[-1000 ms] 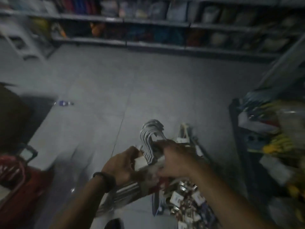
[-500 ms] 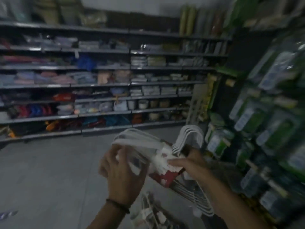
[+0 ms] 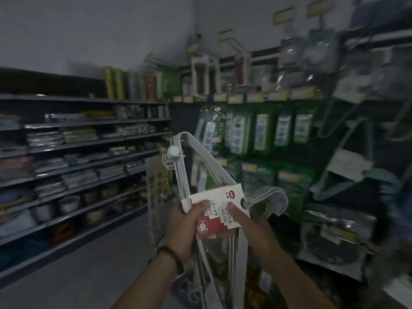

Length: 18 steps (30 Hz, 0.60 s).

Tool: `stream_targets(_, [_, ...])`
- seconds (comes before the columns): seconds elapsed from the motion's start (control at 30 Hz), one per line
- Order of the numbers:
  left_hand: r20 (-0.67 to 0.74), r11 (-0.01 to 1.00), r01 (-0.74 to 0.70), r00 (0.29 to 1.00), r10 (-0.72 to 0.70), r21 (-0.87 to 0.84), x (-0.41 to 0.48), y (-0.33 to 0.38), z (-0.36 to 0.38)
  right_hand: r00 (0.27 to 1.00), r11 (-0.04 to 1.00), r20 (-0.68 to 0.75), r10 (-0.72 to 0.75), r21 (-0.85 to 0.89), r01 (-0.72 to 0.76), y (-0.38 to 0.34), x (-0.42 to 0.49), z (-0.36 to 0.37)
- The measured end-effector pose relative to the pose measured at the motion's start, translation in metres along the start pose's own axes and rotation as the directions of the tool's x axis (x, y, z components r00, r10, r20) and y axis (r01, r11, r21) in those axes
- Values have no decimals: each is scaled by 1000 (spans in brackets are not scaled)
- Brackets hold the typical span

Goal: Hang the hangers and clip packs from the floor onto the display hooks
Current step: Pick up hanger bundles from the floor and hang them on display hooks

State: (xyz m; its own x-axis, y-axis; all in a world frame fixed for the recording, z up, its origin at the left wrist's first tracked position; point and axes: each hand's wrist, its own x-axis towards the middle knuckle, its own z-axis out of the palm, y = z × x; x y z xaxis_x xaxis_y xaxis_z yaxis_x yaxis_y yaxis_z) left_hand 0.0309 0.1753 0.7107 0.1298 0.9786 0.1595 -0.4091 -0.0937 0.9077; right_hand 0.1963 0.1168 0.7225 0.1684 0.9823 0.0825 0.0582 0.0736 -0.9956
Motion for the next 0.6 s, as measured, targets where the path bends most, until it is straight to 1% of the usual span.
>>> stream_targets(0.03, [3,1000,15,1000,-15,15,0,-1,18,997,981,-65,-39,-191,26,-7,-11,-19])
stream_targets(0.07, [10,999,22,1000,-23,40,-1,-3,37,992,921,-113,-57,-390,9,-12,-20,-40])
stream_targets(0.1, [26,997,22,999,-24,73,-3,-5,57,985,829,-154,-73,-558,-26,-18,-29,-62])
stream_targets(0.13, [45,994,14,999,-19,112,-4,-8,77,973,720,-205,-107,-690,-67,-26,-36,-85])
stream_targets(0.17, [67,990,5,998,-15,142,-5,-11,97,942,592,-276,-190,-798,-115,-38,-42,-108])
stream_targets(0.2, [99,986,-4,995,-13,166,-8,-15,118,882,450,-342,-324,-876,-175,-51,-48,-129])
stream_targets(0.23, [140,982,-10,990,-16,189,-10,-18,139,800,337,-372,-471,-914,-227,-64,-53,-151])
stream_targets(0.27, [185,976,-22,983,-18,215,-13,-23,161,727,270,-360,-585,-931,-243,-78,-56,-169])
stream_targets(0.3, [230,970,-42,973,-16,241,-15,-27,184,686,246,-334,-646,-942,-228,-89,-58,-188])
stream_targets(0.33, [273,961,-64,962,-12,269,-18,-31,208,683,252,-315,-659,-948,-195,-97,-57,-207])
stream_targets(0.4, [343,950,-99,939,-8,295,-24,-36,256,705,344,-318,-634,-932,-111,-106,-53,-249])
stream_targets(0.47, [408,940,-135,913,-6,314,-25,-39,305,680,436,-358,-640,-898,-63,-111,-50,-297])
stream_targets(0.5, [432,918,-169,902,-4,360,-25,-40,329,666,463,-382,-641,-884,-61,-113,-48,-322])
stream_targets(0.57, [458,854,-244,889,8,459,-22,-42,373,661,492,-408,-629,-868,-68,-113,-45,-363])
stream_targets(0.6, [489,847,-269,872,13,458,-20,-43,392,657,499,-424,-624,-863,-83,-112,-45,-379])
